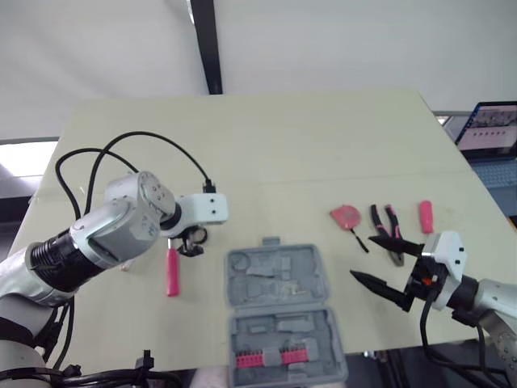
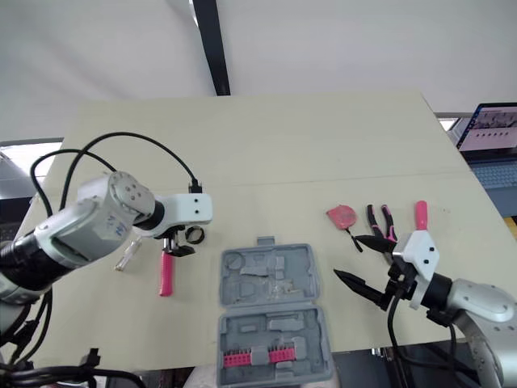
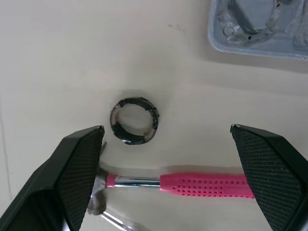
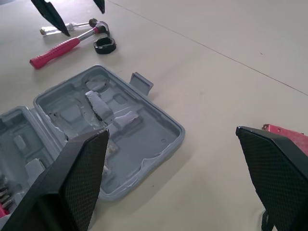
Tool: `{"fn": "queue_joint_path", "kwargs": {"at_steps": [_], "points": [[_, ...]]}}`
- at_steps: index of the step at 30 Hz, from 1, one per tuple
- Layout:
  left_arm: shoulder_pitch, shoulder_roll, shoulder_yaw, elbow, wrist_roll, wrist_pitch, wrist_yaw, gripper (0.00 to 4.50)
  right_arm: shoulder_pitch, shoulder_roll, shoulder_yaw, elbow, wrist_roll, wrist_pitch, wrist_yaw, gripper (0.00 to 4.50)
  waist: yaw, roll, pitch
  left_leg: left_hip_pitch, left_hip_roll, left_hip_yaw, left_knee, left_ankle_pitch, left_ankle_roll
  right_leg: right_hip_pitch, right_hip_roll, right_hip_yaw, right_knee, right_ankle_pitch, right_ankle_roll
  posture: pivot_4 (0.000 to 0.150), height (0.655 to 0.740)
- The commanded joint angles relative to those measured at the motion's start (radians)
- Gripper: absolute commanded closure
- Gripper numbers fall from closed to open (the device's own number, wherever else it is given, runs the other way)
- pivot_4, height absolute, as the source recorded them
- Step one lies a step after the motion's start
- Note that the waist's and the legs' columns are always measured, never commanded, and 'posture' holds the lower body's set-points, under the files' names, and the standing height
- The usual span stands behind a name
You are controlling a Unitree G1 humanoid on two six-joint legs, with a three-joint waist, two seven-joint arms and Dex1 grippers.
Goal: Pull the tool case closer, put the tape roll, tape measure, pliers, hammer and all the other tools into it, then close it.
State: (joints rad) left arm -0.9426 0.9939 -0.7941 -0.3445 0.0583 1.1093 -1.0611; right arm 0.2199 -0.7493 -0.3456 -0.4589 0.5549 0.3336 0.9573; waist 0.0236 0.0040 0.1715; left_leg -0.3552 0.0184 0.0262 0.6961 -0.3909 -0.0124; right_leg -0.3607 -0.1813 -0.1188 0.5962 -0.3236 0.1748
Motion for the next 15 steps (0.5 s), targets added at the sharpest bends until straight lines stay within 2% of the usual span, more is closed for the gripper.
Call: {"fn": "queue_joint_path", "kwargs": {"at_steps": [1, 15], "points": [[-0.035, -0.004, 0.005, -0.009, 0.032, 0.032, -0.014, 0.00, 0.011, -0.019, -0.044, -0.022, 0.024, -0.001, 0.014, 0.05, 0.002, -0.001, 0.000, 0.000, 0.000, 0.000, 0.000, 0.000, 0.000, 0.000, 0.000, 0.000, 0.000, 0.000, 0.000, 0.150, 0.7400], [0.006, -0.095, -0.046, 0.074, 0.120, -0.005, 0.026, 0.00, 0.044, -0.044, -0.073, -0.048, 0.040, 0.023, 0.003, 0.05, 0.016, -0.002, 0.001, 0.000, 0.000, -0.001, 0.003, 0.000, 0.000, 0.001, 0.000, 0.000, 0.000, 0.000, 0.000, 0.150, 0.7400]]}}
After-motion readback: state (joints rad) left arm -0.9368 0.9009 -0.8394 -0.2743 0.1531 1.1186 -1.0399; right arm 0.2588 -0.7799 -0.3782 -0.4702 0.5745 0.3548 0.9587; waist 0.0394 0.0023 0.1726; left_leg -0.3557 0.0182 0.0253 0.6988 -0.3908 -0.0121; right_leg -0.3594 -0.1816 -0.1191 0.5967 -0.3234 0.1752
